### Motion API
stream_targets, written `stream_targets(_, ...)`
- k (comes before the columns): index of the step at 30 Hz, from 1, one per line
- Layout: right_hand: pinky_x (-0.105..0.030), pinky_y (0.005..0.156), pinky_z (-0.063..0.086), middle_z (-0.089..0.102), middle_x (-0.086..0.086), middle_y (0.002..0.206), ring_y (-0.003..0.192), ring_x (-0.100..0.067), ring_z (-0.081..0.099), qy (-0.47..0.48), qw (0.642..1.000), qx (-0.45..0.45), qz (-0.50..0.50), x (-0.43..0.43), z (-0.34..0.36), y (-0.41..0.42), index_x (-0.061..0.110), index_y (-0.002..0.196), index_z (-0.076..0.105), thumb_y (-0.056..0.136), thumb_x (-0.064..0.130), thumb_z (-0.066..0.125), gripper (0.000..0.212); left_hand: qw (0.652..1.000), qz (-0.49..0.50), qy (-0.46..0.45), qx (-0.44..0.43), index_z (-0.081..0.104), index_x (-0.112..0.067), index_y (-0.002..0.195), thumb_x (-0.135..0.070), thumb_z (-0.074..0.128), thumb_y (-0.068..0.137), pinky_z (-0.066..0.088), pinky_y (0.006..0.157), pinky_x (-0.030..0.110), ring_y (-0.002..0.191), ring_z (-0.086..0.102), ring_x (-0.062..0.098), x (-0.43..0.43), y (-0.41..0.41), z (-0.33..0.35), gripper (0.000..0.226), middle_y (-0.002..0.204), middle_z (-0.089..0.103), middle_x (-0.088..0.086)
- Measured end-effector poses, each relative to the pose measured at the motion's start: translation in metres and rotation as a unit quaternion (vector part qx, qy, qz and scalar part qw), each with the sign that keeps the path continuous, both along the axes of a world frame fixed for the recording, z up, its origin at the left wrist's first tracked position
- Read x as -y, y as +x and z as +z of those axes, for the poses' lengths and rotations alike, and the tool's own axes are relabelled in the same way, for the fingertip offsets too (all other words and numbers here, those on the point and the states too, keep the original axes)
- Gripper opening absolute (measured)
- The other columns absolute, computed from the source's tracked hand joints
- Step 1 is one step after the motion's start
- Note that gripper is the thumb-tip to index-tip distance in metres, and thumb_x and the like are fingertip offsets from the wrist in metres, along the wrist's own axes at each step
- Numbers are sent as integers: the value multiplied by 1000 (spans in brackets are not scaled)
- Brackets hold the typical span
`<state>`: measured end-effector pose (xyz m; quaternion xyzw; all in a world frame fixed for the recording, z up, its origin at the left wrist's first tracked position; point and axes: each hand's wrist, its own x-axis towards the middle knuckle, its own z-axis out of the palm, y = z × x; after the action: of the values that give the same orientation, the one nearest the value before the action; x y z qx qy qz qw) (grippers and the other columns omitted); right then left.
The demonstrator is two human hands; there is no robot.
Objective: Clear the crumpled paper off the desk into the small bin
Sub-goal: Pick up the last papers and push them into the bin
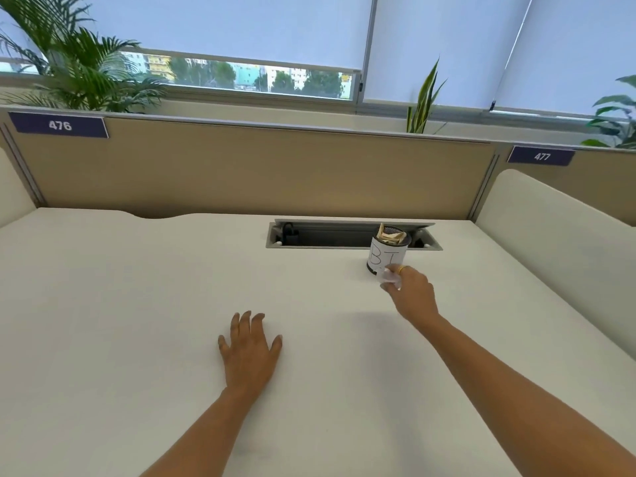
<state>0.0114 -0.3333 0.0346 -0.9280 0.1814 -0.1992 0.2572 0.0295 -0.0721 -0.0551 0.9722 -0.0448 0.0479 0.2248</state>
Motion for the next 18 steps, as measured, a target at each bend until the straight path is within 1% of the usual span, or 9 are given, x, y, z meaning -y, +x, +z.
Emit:
stream_targets(2, -35, 86, 46, 64, -16, 119, 110, -35, 58, 4, 999, 31, -20, 15, 8, 12, 13, 121, 58, 89, 19, 59, 32, 1000, 5, 18, -6, 30, -19, 141, -44, 42, 94, 16, 116, 50, 147, 8, 18, 5, 7, -2, 54, 154, 25, 2)
stream_targets(4, -33, 82, 44, 66, -18, 114, 106, -35, 59, 11, 998, 64, -26, 26, 15, 27, 11, 121, 58, 90, 20, 58, 32, 999, 11, 38, -14, 28, -20, 142, -46, 38, 94, 15, 116, 50, 147, 6, 18, 7, 15, -4, 55, 154, 23, 1)
stream_targets(6, -30, 79, 42, 66, -19, 111, 103, -34, 60, 29, 995, 97, -22, 36, 23, 43, 8, 119, 58, 89, 15, 59, 31, 998, 16, 52, -19, 27, -20, 142, -48, 35, 95, 14, 116, 51, 147, 5, 17, 8, 24, -5, 55, 155, 22, 0)
stream_targets(10, -36, 92, 45, 65, -21, 116, 108, -35, 58, 50, 989, 134, -30, 49, 33, 73, 3, 121, 56, 88, 9, 59, 34, 997, 11, 67, -30, 24, -22, 143, -49, 30, 96, 11, 117, 52, 147, 6, 17, 9, 35, -6, 55, 156, 19, -1)
stream_targets(12, -37, 93, 44, 64, -22, 117, 109, -37, 57, 49, 990, 130, -37, 54, 34, 86, 2, 123, 55, 89, 11, 58, 35, 998, 12, 61, -26, 25, -24, 142, -50, 30, 96, 9, 118, 51, 147, 9, 16, 9, 36, -7, 54, 156, 19, -2)
stream_targets(14, -38, 91, 45, 64, -22, 116, 107, -37, 57, 37, 991, 125, -40, 58, 33, 97, 3, 123, 54, 90, 14, 57, 35, 998, 16, 58, -20, 26, -25, 141, -50, 31, 95, 9, 118, 50, 146, 11, 14, 8, 35, -8, 53, 155, 20, -3)
stream_targets(16, -38, 83, 47, 65, -21, 112, 102, -37, 59, 19, 989, 138, -38, 60, 32, 105, 4, 119, 54, 91, 13, 55, 30, 998, 18, 60, -15, 27, -26, 141, -51, 30, 95, 10, 118, 49, 146, 12, 13, 8, 35, -8, 53, 155, 22, -5)
stream_targets(18, -38, 79, 47, 62, -20, 112, 100, -37, 58, -21, 989, 147, -30, 63, 28, 111, 2, 115, 54, 93, 12, 51, 24, 998, 19, 65, -12, 27, -27, 140, -57, 20, 91, 12, 119, 49, 146, 14, 12, 8, 34, -7, 59, 154, 22, -6)
